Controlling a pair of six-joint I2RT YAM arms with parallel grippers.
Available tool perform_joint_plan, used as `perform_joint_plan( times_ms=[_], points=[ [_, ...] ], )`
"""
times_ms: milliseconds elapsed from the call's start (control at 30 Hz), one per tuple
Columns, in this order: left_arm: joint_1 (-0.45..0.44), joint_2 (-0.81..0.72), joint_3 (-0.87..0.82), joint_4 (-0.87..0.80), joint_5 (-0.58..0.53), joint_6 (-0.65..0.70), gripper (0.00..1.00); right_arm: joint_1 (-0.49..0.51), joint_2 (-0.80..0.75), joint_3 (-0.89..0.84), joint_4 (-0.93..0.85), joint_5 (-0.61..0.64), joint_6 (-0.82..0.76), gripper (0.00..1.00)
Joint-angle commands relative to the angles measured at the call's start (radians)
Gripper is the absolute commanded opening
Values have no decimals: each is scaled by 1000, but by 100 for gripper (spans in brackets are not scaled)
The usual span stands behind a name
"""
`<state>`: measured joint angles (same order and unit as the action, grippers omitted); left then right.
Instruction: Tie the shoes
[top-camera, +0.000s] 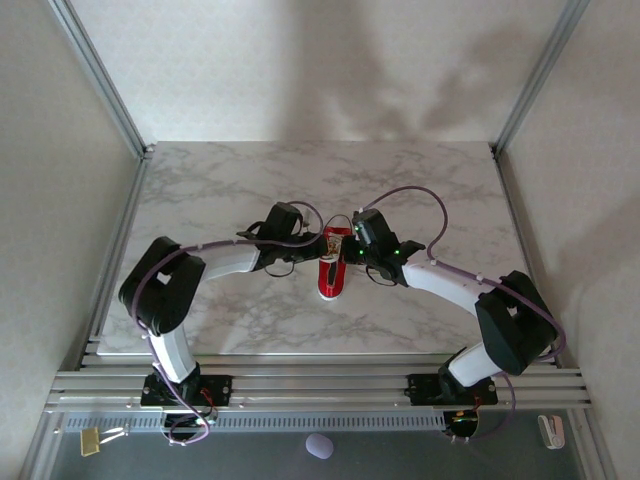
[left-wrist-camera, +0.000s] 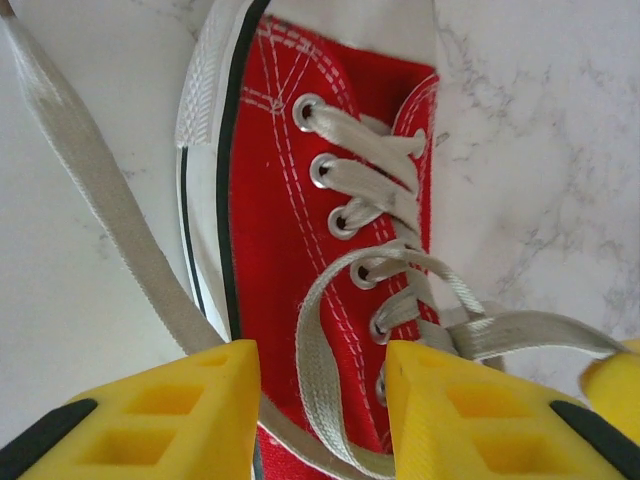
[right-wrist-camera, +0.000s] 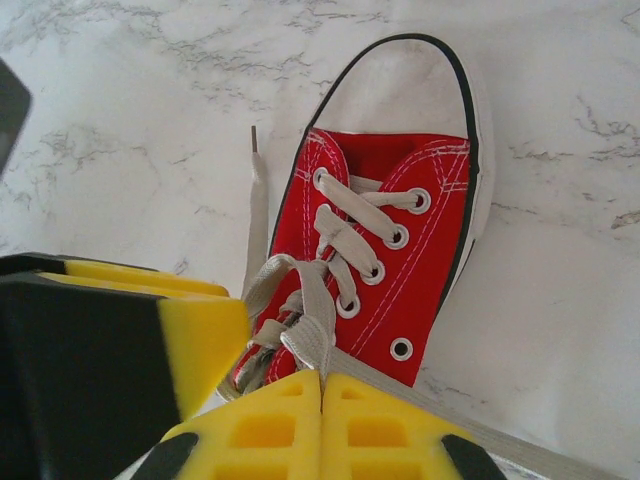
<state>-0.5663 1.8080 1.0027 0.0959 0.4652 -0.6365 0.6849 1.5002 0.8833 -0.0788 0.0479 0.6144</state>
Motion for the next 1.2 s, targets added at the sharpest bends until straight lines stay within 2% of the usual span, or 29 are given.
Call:
perform_joint_plan(
  times_ms=[0,167,467,700,967,1167],
  points=[
    [-4,24,40,-19,17,23,37,-5,11,25,-27,-2,0,0],
    [-4,49,62,-9,38,15,36,-4,11,23,-29,-3,-1,0],
    [-9,33,44,18,60,-5,18,-5,14,20,-29,-3,-1,0],
    [-9,-31,41,-43,-35,7,7,-5,24,30,-33,-4,-14,0],
    [-21,-82,49,-147,-113,-1,4,-5,52,67,-39,-29,-33,0],
    [-31,-113,4,-169,-130,-61,3,-5,64,78,-33,-55,-74,0]
  ],
)
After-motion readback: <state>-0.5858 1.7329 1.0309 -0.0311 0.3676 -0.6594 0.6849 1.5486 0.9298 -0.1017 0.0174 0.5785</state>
